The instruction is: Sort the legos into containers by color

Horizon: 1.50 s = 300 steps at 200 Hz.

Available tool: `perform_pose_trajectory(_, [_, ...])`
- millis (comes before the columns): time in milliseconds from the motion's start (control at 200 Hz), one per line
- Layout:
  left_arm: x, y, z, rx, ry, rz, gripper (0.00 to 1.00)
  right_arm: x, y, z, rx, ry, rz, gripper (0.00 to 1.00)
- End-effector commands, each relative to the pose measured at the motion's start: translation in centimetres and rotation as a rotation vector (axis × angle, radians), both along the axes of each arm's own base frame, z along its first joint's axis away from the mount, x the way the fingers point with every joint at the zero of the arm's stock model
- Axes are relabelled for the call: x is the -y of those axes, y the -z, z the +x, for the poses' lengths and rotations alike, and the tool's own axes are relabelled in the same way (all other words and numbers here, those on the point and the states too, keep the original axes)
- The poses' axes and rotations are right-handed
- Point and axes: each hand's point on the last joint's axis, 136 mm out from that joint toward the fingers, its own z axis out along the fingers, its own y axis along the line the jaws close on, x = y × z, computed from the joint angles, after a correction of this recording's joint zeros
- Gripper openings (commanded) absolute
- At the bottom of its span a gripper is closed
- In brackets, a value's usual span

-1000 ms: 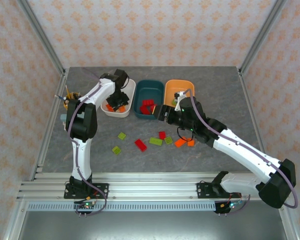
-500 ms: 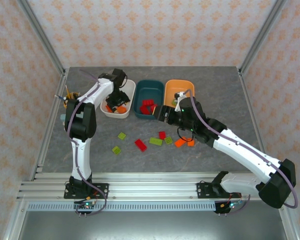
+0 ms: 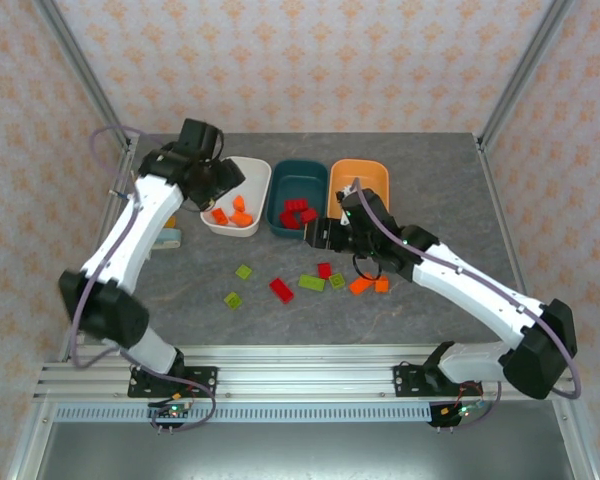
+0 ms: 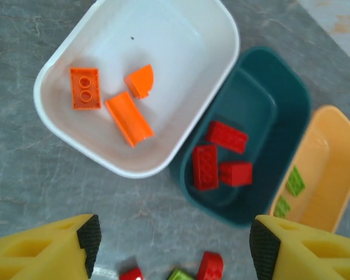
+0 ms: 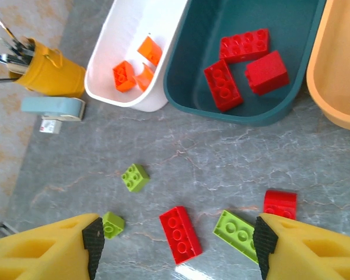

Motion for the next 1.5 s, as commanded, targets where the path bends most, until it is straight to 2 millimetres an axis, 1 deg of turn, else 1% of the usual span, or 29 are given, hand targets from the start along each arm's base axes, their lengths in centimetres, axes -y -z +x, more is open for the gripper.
perform_pose_trajectory(0, [0.0, 2.4, -4.7, -0.057, 0.093, 0.077, 0.72, 0.3, 0.6, -0.3, 0.005, -0.042, -0.133, 0.69])
perform_pose_trajectory(15, [-0.1, 2.4, -5.3, -0.053, 0.1, 0.082, 0.72, 0.1, 0.7, -0.4, 0.003, -0.051, -0.143, 0.69])
perform_pose_trajectory(90, [-0.3, 3.6, -8.9, -0.063, 0.121, 0.103, 0.72, -0.8, 1.5, -0.8, -0.004, -0.094, -0.189, 0.69])
perform_pose_trajectory(200, [-1.0, 6.3, -13.8, -0.086, 0.099, 0.086, 0.73, -3.1, 3.0, -1.6, -0.033, -0.164, -0.243, 0.68])
perform_pose_trajectory(225, [-1.2, 6.8, -14.8, -0.089, 0.088, 0.071, 0.73, -3.4, 3.4, -1.7, -0.04, -0.172, -0.253, 0.68])
perform_pose_trajectory(230, [-1.2, 7.0, -15.1, -0.091, 0.086, 0.069, 0.73, -3.5, 3.2, -1.7, -0.038, -0.173, -0.249, 0.68])
perform_pose_trajectory(250, [-1.3, 7.5, -15.8, -0.096, 0.078, 0.059, 0.73, -3.7, 3.7, -1.8, -0.047, -0.178, -0.261, 0.68])
perform_pose_trajectory(255, [-1.3, 7.4, -15.9, -0.088, 0.076, 0.052, 0.73, -3.7, 3.7, -1.8, -0.048, -0.179, -0.262, 0.68])
perform_pose_trajectory(265, [-1.3, 7.6, -16.2, -0.09, 0.072, 0.045, 0.73, -3.8, 3.8, -1.9, -0.051, -0.178, -0.267, 0.68])
perform_pose_trajectory(305, [-1.4, 8.4, -17.5, -0.09, 0.06, 0.016, 0.73, -3.5, 4.3, -1.8, -0.063, -0.157, -0.288, 0.68])
perform_pose_trajectory(345, [-1.3, 9.0, -18.4, -0.082, 0.059, -0.015, 0.74, -2.6, 5.0, -1.5, -0.074, -0.108, -0.319, 0.68])
perform_pose_trajectory(445, [-1.0, 9.9, -19.9, -0.062, 0.067, -0.077, 0.74, -0.2, 7.0, -1.5, -0.127, -0.018, -0.379, 0.67])
perform_pose_trajectory(510, [-0.9, 10.2, -20.3, -0.055, 0.074, -0.092, 0.74, 0.8, 8.6, -1.8, -0.178, 0.011, -0.385, 0.65])
perform_pose_trajectory(586, [-0.8, 10.1, -20.3, -0.051, 0.089, -0.092, 0.75, 1.5, 10.0, -2.2, -0.223, 0.011, -0.379, 0.64])
perform_pose_trajectory(671, [-0.6, 9.9, -20.0, -0.049, 0.104, -0.087, 0.74, 1.9, 11.2, -2.7, -0.25, -0.04, -0.41, 0.65])
perform_pose_trajectory(766, [-0.3, 9.8, -19.5, -0.046, 0.117, -0.085, 0.75, 2.9, 13.2, -3.4, -0.304, -0.112, -0.482, 0.65])
perform_pose_trajectory(861, [0.1, 9.7, -19.0, -0.045, 0.13, -0.09, 0.75, 4.1, 14.5, -3.3, -0.33, -0.155, -0.524, 0.66])
perform_pose_trajectory(976, [0.9, 9.4, -18.4, -0.034, 0.164, -0.106, 0.75, 4.4, 15.6, -3.2, -0.391, -0.216, -0.513, 0.67])
perform_pose_trajectory(1106, [1.7, 8.8, -18.0, -0.014, 0.196, -0.123, 0.75, 4.5, 17.1, -3.4, -0.462, -0.258, -0.527, 0.65])
perform_pose_trajectory(1186, [1.8, 8.5, -17.8, -0.004, 0.2, -0.129, 0.75, 4.7, 17.5, -3.3, -0.472, -0.264, -0.54, 0.63])
perform_pose_trajectory(1381, [1.9, 8.5, -17.9, -0.004, 0.188, -0.138, 0.75, 5.1, 18.5, -3.3, -0.489, -0.269, -0.577, 0.6])
perform_pose_trajectory(1496, [1.9, 8.4, -17.9, 0.0, 0.185, -0.14, 0.75, 5.4, 18.8, -3.0, -0.49, -0.266, -0.59, 0.56])
